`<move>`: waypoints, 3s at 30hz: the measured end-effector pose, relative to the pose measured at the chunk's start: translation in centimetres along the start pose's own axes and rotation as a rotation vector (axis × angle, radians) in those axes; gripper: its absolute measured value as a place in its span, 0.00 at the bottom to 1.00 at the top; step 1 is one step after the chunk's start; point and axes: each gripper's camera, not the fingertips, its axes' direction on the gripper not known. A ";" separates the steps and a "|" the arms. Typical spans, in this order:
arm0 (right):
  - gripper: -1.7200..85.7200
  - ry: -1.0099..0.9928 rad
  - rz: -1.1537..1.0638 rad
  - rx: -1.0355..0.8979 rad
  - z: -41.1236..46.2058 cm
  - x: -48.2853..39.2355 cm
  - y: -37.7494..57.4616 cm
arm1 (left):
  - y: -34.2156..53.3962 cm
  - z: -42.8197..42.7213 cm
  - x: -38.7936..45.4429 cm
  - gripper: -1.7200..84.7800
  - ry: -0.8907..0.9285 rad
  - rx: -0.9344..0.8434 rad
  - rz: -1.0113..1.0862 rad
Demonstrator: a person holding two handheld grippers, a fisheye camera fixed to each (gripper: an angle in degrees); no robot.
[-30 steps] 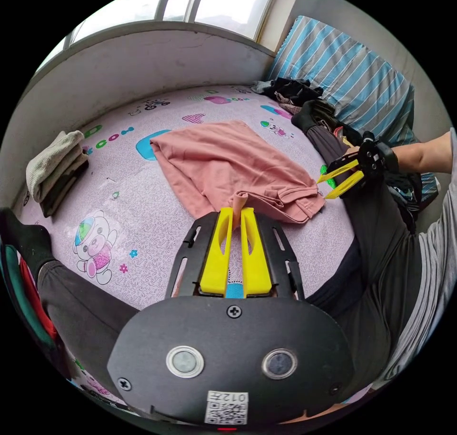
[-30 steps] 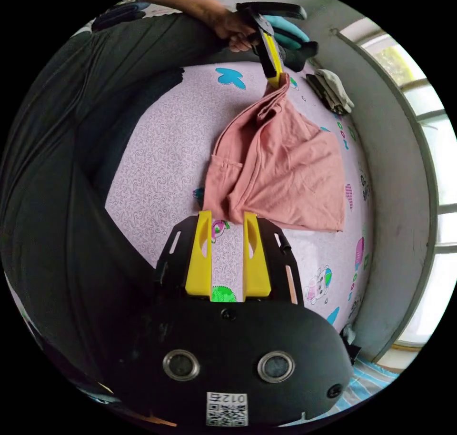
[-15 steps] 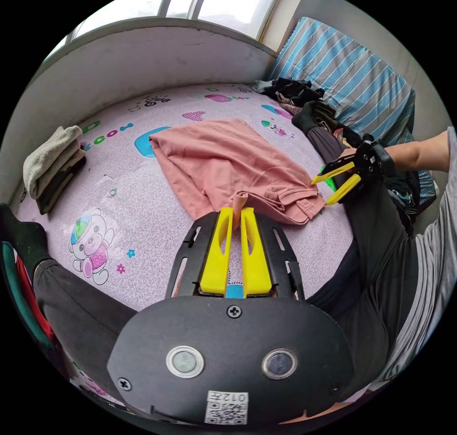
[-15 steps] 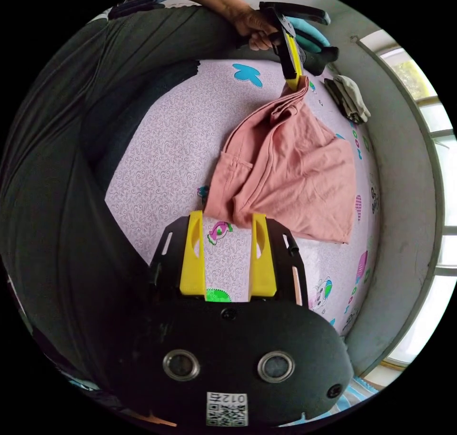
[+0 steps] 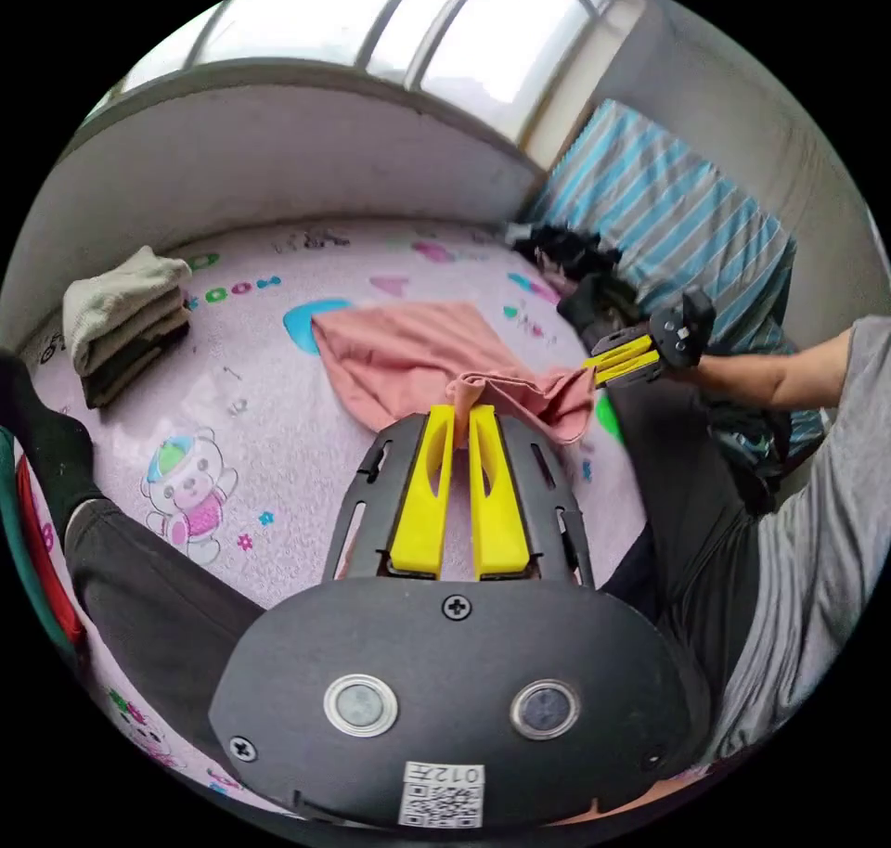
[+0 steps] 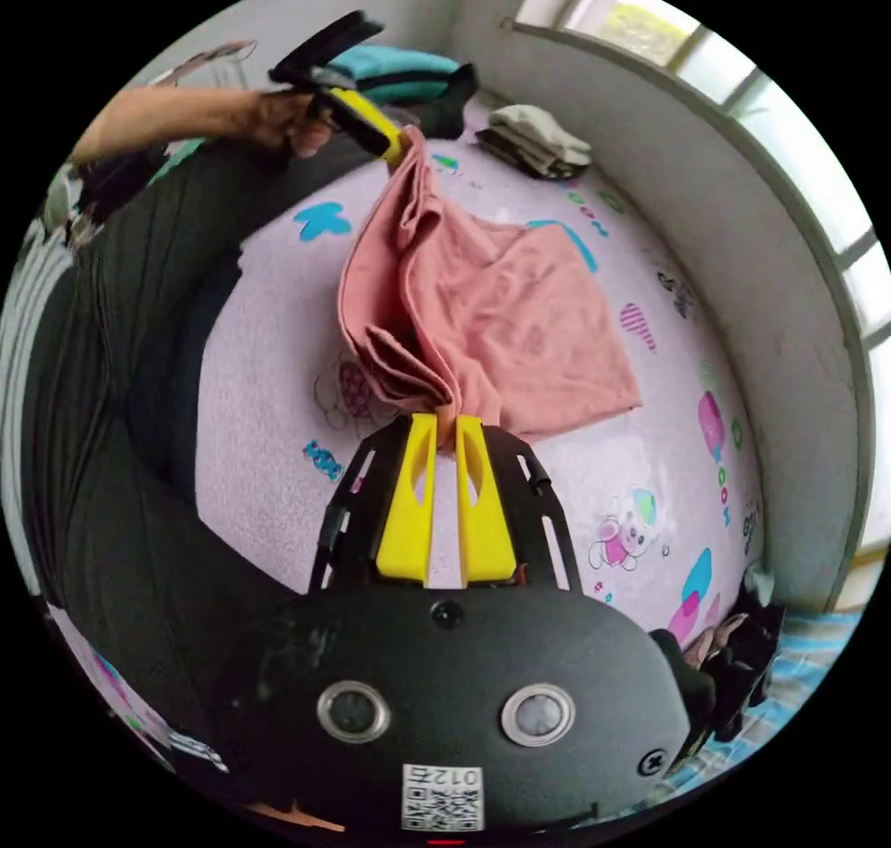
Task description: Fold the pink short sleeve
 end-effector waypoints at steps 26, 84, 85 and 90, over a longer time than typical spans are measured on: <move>0.03 -0.201 -0.101 0.712 -4.8 -11.9 -26.0 | 35.9 -44.4 23.9 0.03 -0.696 0.469 -0.001; 0.04 -0.783 -0.481 0.404 48.7 -30.5 -17.5 | 86.1 -44.6 34.2 0.03 -0.830 0.471 -0.602; 0.04 -0.788 -0.475 0.403 49.2 -30.1 -16.7 | 86.0 -44.5 34.0 0.03 -0.830 0.468 -0.599; 0.04 -0.787 -0.474 0.399 51.7 -29.2 -13.9 | 86.0 -44.6 31.2 0.03 -0.835 0.461 -0.614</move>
